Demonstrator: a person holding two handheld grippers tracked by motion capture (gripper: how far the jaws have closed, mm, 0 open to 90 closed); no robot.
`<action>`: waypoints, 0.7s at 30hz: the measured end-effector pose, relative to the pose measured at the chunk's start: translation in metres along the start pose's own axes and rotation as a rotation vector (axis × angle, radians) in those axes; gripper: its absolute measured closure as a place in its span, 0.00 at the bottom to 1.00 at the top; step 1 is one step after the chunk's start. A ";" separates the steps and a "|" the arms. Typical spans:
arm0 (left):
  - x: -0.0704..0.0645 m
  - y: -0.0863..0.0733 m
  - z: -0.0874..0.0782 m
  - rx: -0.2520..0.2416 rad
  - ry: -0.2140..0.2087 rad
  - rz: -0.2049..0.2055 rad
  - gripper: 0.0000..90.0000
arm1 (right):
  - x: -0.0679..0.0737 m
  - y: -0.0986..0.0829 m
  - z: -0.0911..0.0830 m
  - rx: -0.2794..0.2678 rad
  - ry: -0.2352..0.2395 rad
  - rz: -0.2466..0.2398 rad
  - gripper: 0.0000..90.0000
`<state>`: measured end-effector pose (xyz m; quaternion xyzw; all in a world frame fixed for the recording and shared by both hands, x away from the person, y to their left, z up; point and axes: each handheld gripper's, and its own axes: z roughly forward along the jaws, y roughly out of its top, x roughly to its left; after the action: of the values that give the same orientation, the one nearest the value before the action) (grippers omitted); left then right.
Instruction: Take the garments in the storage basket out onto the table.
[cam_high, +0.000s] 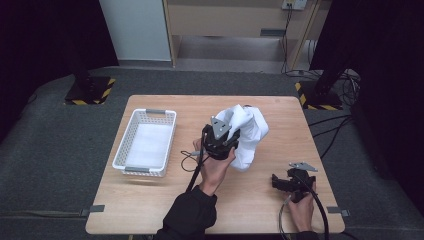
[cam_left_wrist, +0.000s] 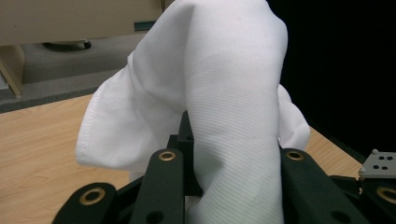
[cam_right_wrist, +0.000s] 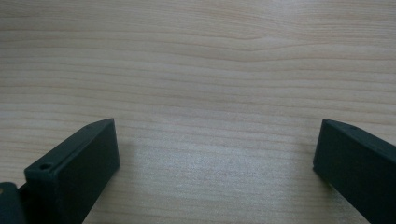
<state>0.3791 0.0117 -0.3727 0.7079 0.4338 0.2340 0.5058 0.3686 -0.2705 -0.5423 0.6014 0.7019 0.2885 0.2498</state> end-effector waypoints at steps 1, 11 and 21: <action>0.000 0.000 0.001 0.002 0.000 0.000 0.80 | 0.000 0.000 0.000 0.000 0.000 0.000 0.00; -0.002 -0.005 0.007 0.015 -0.003 0.004 0.79 | 0.000 0.000 0.000 0.000 0.000 -0.001 0.00; -0.004 -0.008 0.009 0.026 -0.006 0.008 0.79 | 0.000 0.000 0.000 0.000 0.000 -0.001 0.00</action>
<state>0.3810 0.0046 -0.3827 0.7170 0.4324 0.2281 0.4969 0.3686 -0.2705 -0.5424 0.6012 0.7022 0.2882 0.2499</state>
